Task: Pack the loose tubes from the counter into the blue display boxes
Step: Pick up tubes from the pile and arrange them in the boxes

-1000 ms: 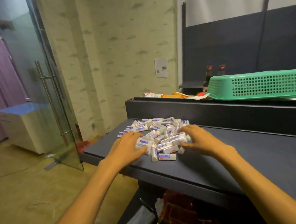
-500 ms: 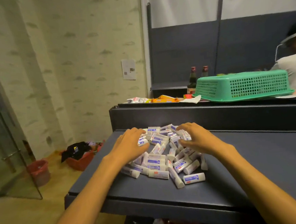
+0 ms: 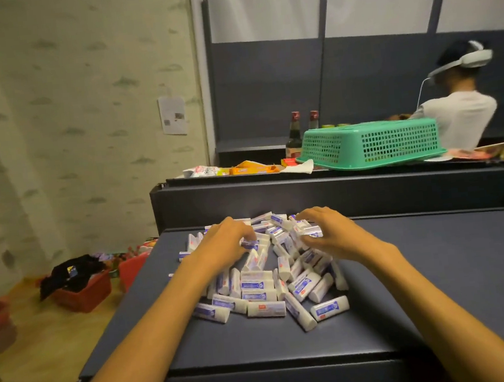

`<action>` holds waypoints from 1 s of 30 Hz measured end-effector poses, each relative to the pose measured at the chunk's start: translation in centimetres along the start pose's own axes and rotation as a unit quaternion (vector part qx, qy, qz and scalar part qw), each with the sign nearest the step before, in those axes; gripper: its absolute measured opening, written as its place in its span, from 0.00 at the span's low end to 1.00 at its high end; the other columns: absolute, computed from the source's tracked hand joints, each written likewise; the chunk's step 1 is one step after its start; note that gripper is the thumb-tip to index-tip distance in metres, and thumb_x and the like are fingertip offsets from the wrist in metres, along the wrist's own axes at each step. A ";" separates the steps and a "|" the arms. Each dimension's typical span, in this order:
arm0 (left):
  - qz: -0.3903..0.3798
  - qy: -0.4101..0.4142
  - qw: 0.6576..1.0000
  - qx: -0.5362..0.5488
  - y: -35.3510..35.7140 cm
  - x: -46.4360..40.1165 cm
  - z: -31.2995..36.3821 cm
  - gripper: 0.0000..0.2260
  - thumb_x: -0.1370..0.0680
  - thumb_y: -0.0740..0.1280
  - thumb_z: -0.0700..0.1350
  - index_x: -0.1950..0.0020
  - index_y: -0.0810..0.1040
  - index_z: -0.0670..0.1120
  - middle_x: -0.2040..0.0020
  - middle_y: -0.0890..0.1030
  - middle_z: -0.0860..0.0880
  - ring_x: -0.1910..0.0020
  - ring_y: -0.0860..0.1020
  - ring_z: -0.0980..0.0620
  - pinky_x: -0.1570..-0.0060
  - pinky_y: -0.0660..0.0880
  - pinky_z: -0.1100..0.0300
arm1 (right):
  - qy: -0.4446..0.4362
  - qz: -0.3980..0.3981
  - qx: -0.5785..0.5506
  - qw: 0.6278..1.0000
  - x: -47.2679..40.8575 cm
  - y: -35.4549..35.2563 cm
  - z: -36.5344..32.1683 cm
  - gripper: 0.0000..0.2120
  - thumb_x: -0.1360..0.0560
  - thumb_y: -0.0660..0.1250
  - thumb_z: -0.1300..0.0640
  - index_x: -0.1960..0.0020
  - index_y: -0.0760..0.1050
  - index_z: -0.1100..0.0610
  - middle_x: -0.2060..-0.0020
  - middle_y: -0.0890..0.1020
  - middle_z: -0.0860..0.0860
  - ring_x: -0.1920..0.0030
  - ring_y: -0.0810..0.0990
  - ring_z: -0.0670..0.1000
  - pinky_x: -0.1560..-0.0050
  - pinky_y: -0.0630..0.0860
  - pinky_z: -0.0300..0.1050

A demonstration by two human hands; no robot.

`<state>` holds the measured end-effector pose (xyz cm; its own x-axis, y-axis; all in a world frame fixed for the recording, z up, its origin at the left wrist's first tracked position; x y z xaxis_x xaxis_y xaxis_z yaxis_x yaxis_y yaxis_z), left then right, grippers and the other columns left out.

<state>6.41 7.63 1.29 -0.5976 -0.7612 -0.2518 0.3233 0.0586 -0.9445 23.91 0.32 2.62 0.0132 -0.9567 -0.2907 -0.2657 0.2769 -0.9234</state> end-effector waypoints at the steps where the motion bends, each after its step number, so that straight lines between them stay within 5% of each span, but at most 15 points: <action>1: -0.005 0.006 1.000 -0.006 0.2 -0.2 0.1 0.13 0.25 0.70 0.41 0.43 0.81 0.55 0.40 0.78 0.49 0.44 0.78 0.46 0.46 0.73 0.56 | 0.001 0.001 -0.001 1.000 -0.1 -0.1 0.1 0.20 0.23 0.66 0.50 0.32 0.70 0.48 0.34 0.74 0.48 0.35 0.70 0.50 0.36 0.70 0.49; 11: -0.006 0.008 1.000 -0.016 1.3 -1.1 0.2 0.11 0.26 0.73 0.45 0.45 0.80 0.53 0.46 0.78 0.50 0.48 0.78 0.50 0.52 0.74 0.60 | -0.014 -0.003 0.001 1.000 -0.6 -0.4 0.4 0.21 0.23 0.66 0.50 0.31 0.69 0.49 0.33 0.73 0.49 0.35 0.71 0.51 0.36 0.70 0.48; 16: -0.008 0.027 0.998 -0.048 1.1 -1.2 1.2 0.14 0.23 0.70 0.46 0.38 0.79 0.53 0.41 0.75 0.50 0.41 0.71 0.49 0.44 0.70 0.54 | -0.015 -0.010 -0.005 1.000 -0.6 -0.3 0.8 0.22 0.23 0.66 0.49 0.30 0.68 0.49 0.32 0.72 0.49 0.33 0.70 0.50 0.35 0.70 0.47; 24: 0.086 -0.025 0.982 0.165 -2.5 -0.2 -0.2 0.11 0.29 0.74 0.40 0.53 0.75 0.51 0.52 0.78 0.52 0.55 0.76 0.53 0.61 0.71 0.66 | -0.028 -0.013 -0.017 0.999 -1.0 0.4 0.6 0.21 0.23 0.65 0.50 0.31 0.69 0.48 0.33 0.73 0.48 0.35 0.72 0.50 0.37 0.71 0.46; 30: 0.105 -0.045 0.966 0.230 -3.4 1.0 -1.7 0.12 0.29 0.75 0.40 0.51 0.78 0.52 0.52 0.81 0.54 0.55 0.80 0.57 0.54 0.77 0.62 | -0.071 -0.025 -0.012 0.997 -2.1 1.6 -1.9 0.21 0.23 0.66 0.51 0.31 0.70 0.50 0.33 0.74 0.49 0.36 0.72 0.50 0.37 0.71 0.46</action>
<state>3.45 7.79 3.85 -0.4243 -0.8180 -0.3885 0.7347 -0.0602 -0.6758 21.59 2.63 2.21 0.1628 -0.9468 -0.2775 -0.2843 0.2243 -0.9321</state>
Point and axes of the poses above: each hand's wrist, its own x-axis away from the middle knuckle, its own y-axis out of the palm, z = x × y, the point moved 9 cm from there along -x, towards the middle knuckle
